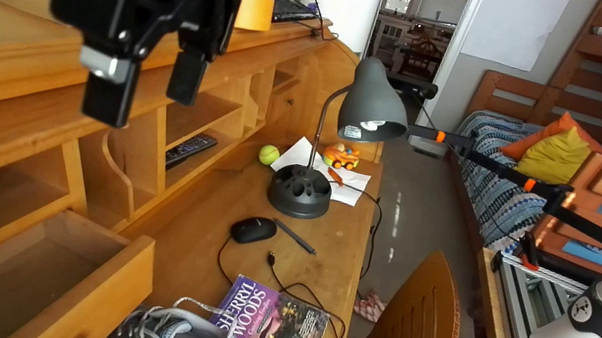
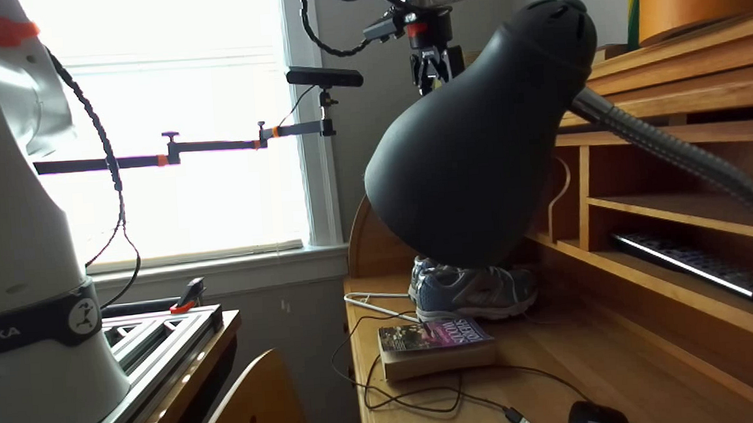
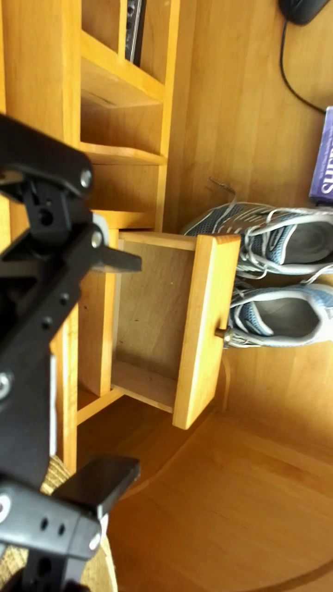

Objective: Open the drawer on the left.

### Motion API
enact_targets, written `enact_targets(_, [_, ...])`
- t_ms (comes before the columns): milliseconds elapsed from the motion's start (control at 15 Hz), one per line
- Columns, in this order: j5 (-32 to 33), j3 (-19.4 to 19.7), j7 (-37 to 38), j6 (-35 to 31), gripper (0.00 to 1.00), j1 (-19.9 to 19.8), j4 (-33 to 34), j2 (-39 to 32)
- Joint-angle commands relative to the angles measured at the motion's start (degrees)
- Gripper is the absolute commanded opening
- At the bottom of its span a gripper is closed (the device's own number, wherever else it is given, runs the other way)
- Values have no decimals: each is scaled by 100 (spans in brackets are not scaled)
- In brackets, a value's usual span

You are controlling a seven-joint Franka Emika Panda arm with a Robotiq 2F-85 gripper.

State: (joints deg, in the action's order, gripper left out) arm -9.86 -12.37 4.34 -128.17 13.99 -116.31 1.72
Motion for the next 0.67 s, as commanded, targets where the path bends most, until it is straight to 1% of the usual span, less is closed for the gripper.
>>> enact_targets(0, [-115,136,-786,997,100,-146,-163,675])
enact_targets(200, [-89,362,-1598,1736,100,-236,-36,1015])
enact_targets(267, [-369,511,-2137,1911,100,-237,32,1066])
enact_targets(333, [-70,321,-1443,1575,100,-212,53,869])
enact_targets(400, [-96,376,-1560,1628,100,-231,68,942])
enact_targets(600, [-91,340,-1537,1619,100,-233,74,902])
